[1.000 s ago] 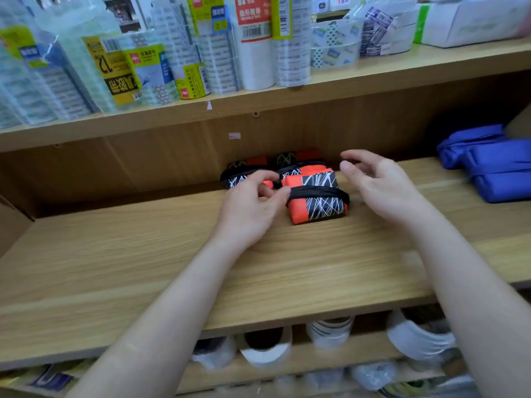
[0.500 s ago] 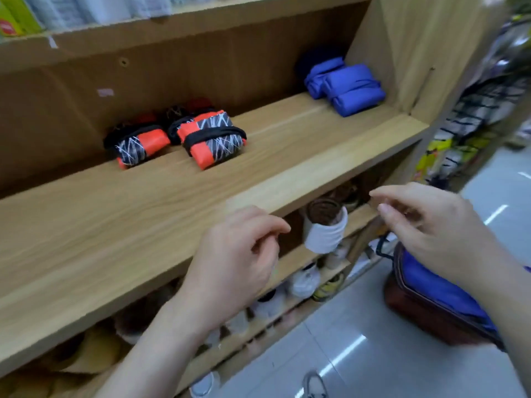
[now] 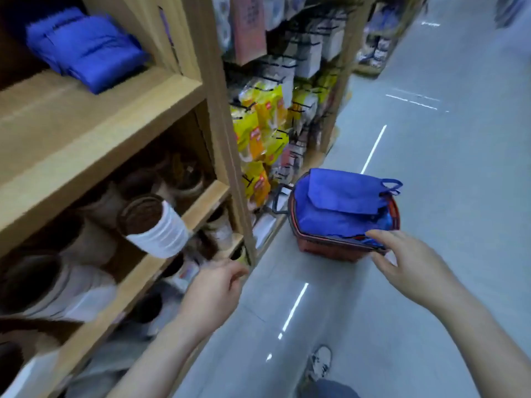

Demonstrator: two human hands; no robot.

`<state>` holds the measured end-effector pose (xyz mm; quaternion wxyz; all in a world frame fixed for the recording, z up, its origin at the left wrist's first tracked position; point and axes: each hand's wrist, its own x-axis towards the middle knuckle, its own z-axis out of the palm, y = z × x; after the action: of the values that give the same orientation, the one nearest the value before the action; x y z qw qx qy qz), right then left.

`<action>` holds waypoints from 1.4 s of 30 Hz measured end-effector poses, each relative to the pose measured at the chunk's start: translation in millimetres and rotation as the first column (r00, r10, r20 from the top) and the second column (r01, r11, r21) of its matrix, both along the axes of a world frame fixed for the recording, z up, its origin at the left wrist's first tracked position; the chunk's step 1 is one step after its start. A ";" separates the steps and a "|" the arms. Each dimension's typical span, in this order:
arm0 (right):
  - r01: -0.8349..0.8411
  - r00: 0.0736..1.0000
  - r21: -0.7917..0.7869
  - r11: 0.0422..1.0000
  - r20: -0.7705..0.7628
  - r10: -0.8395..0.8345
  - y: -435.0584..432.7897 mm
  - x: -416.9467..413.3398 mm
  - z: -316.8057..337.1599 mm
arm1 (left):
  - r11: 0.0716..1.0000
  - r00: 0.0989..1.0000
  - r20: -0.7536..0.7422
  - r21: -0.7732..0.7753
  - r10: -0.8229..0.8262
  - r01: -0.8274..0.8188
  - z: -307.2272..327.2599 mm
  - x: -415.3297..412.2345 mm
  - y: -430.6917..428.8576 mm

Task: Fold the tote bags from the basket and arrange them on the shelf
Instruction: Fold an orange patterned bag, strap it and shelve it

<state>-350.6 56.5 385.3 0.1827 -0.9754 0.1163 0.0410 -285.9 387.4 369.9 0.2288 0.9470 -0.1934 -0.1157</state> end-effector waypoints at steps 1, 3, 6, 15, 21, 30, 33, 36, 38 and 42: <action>0.058 0.998 0.050 0.997 0.000 -0.058 -21.5 -1.4 -10.9 | 1.000 0.999 -0.039 0.012 -0.006 0.006 -11.9 6.7 -20.2; 0.188 0.981 0.196 0.962 0.004 -0.193 -59.1 -4.0 -33.4 | 1.000 0.997 -0.081 0.014 -0.022 0.024 -37.5 22.1 -59.7; 0.375 0.918 0.379 0.846 -0.029 -0.394 -100.9 -4.0 -60.7 | 1.000 0.982 -0.186 -0.005 -0.029 0.028 -68.4 46.7 -116.2; 0.677 0.717 0.486 0.553 -0.263 -0.646 -183.1 48.7 -168.5 | 1.000 0.902 -0.431 -0.022 -0.012 0.003 -171.0 141.5 -260.5; 0.735 0.675 0.417 0.535 -0.380 -0.632 -222.4 104.8 -259.9 | 0.991 0.857 -0.506 0.023 -0.099 0.129 -277.1 203.8 -345.8; 0.749 0.654 0.341 0.567 -0.518 -0.552 -277.6 194.2 -414.6 | 0.913 0.798 -0.522 0.084 -0.301 0.399 -449.7 243.5 -467.3; 0.565 0.752 0.127 0.815 -0.487 -0.445 -294.7 203.1 -462.5 | 0.841 0.787 -0.448 0.128 -0.425 0.526 -493.1 242.3 -506.5; 0.299 0.767 -0.073 0.952 -0.574 -0.285 -305.5 202.6 -496.0 | 0.722 0.764 -0.373 0.277 -0.527 0.633 -529.1 237.7 -533.6; 0.216 0.747 -0.118 0.969 -0.619 -0.241 -309.1 199.5 -506.5 | 0.685 0.764 -0.346 0.342 -0.545 0.643 -548.0 235.1 -540.2; 0.244 0.768 -0.133 0.961 -0.579 -0.275 -315.0 200.1 -513.7 | 0.735 0.792 -0.267 0.297 -0.550 0.610 -561.4 244.2 -537.9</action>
<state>-150.5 -258.5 -128.4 0.1164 -0.8924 0.3019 0.3144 -41.7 -150.5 -191.5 0.0144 0.8517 -0.4352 -0.2915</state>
